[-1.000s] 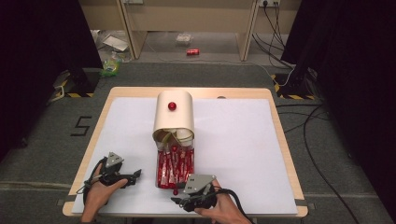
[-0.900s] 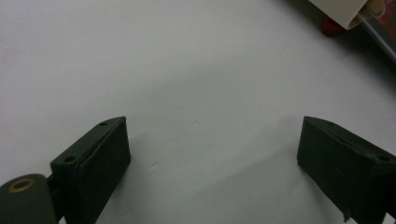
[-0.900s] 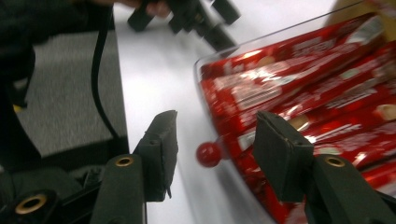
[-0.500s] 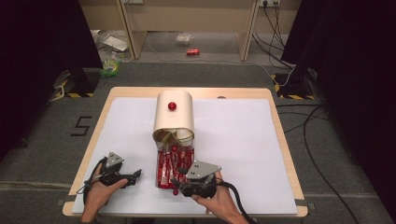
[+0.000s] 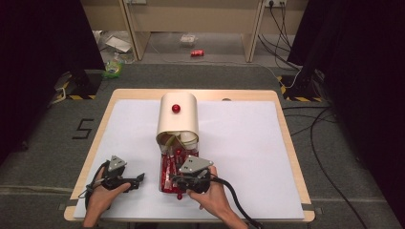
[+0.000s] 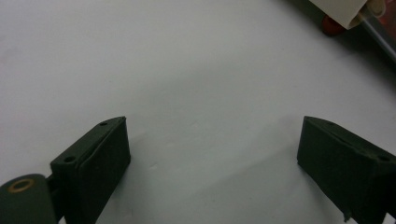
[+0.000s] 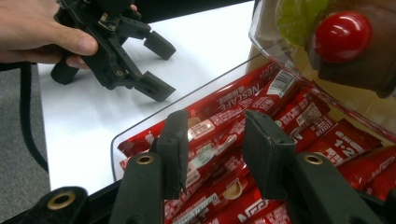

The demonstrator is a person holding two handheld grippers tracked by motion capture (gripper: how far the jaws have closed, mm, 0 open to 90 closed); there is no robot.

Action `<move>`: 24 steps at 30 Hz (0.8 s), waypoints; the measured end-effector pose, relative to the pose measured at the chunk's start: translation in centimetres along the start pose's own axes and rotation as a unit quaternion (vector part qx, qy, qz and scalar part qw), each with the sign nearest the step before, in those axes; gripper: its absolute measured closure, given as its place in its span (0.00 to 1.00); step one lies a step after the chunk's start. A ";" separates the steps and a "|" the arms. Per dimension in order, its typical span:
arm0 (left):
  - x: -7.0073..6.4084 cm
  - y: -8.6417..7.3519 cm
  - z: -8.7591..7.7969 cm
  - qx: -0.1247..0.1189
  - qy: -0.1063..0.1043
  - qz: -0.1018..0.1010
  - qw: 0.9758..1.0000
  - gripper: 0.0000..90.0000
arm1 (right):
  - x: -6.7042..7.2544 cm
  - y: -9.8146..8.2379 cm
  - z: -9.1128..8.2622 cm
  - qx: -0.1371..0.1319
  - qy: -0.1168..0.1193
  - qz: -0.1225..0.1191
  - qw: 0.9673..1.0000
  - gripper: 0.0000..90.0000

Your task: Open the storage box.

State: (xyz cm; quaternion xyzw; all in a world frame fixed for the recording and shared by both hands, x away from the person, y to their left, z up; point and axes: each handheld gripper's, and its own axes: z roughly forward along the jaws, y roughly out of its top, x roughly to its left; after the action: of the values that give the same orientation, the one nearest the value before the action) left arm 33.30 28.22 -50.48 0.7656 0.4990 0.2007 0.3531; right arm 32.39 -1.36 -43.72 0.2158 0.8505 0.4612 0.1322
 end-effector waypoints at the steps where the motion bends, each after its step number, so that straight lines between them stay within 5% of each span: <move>1: 0.0 0.0 0.0 0.000 0.000 0.001 1.000 0.10 | 0.0 0.1 0.2 0.003 -0.001 0.001 1.000 0.68; 24: 0.0 0.0 0.0 0.000 0.000 0.000 1.000 0.10 | 0.2 0.2 2.5 0.053 -0.041 -0.017 0.998 0.66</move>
State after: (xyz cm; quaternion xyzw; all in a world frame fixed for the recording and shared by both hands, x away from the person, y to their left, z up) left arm 33.30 28.22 -50.48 0.7656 0.4989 0.2007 0.3531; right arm 33.33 0.63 -44.88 0.2262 0.8712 0.4041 0.1629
